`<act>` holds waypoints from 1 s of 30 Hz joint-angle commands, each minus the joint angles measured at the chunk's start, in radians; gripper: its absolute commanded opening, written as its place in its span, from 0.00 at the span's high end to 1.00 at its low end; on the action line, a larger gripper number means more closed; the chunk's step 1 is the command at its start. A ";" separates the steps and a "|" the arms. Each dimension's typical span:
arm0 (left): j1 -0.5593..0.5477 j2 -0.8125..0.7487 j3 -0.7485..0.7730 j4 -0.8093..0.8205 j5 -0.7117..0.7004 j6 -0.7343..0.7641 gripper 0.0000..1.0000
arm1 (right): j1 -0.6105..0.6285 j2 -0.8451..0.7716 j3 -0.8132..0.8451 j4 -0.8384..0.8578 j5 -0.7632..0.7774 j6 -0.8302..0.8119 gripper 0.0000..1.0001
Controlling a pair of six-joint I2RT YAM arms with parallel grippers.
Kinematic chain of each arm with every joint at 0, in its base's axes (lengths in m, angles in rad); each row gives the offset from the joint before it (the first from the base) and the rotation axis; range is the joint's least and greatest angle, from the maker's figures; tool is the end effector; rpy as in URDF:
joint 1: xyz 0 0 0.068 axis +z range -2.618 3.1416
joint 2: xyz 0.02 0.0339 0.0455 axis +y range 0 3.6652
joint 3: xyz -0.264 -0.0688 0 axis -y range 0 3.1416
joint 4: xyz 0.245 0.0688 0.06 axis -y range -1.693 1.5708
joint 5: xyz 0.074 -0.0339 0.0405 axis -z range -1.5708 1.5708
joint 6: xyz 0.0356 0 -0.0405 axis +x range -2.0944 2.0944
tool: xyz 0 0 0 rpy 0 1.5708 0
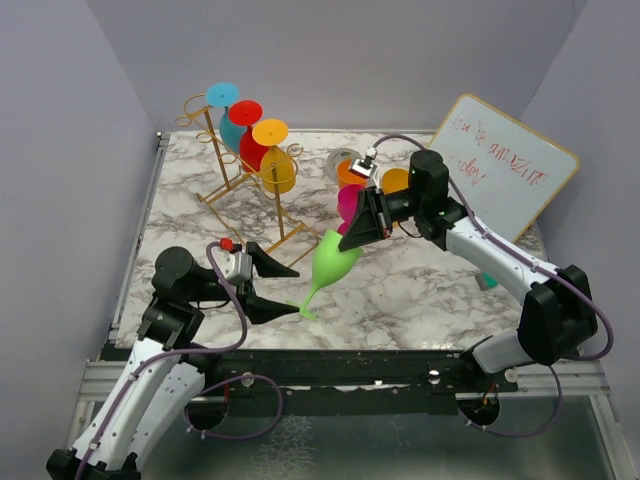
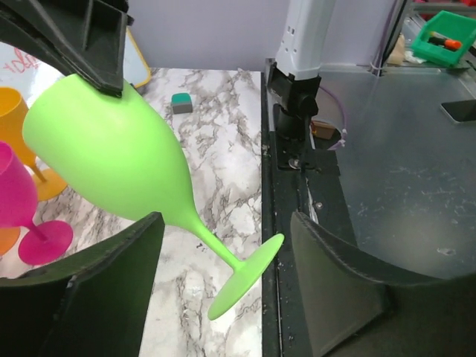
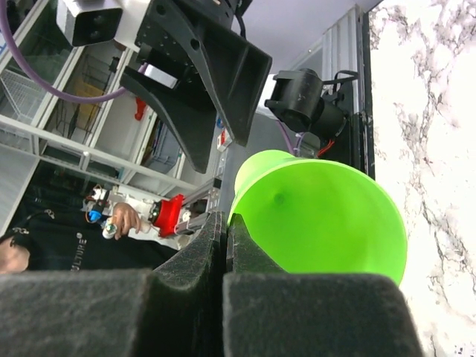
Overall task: Take the wine glass off the wine glass rack
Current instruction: Place the wine glass at the center of the board.
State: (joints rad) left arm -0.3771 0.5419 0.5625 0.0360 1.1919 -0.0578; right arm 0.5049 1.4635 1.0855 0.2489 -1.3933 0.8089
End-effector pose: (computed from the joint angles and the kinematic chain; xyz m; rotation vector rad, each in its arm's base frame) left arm 0.1036 -0.0766 0.3196 1.1904 1.1981 -1.2220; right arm 0.2642 0.1860 0.3310 -0.9759 1.8661 2.0345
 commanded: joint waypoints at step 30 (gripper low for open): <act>0.000 0.107 0.154 -0.308 -0.856 -0.264 0.01 | 0.208 -0.069 0.232 -0.923 1.247 -0.517 0.99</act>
State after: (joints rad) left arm -0.3771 0.6655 0.6846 -0.2344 0.3508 -0.3050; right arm 0.7132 1.4208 1.2942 -0.6582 -0.2287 0.2447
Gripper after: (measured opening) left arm 0.987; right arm 0.027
